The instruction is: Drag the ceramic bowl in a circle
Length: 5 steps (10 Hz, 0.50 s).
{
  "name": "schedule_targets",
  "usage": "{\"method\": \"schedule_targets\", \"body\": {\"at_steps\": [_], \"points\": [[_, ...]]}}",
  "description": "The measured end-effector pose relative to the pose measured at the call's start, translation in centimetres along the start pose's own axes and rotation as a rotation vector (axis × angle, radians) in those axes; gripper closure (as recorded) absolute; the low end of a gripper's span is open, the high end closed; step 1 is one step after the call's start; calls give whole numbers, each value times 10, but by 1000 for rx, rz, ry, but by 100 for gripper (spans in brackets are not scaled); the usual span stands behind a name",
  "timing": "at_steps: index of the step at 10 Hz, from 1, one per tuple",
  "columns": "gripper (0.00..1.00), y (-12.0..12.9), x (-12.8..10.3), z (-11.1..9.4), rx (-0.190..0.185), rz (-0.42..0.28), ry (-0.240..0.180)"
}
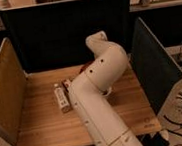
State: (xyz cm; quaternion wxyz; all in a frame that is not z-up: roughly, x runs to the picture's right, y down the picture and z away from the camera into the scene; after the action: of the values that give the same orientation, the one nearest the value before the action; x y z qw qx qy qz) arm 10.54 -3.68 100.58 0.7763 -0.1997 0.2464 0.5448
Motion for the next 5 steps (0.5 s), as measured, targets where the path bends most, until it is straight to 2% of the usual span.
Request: {"method": "schedule_targets", "body": {"at_steps": [2, 3, 5], "points": [[100, 23, 17, 3, -34, -41, 30], [100, 23, 27, 6, -38, -42, 49], [100, 6, 54, 12, -28, 1, 90]]}}
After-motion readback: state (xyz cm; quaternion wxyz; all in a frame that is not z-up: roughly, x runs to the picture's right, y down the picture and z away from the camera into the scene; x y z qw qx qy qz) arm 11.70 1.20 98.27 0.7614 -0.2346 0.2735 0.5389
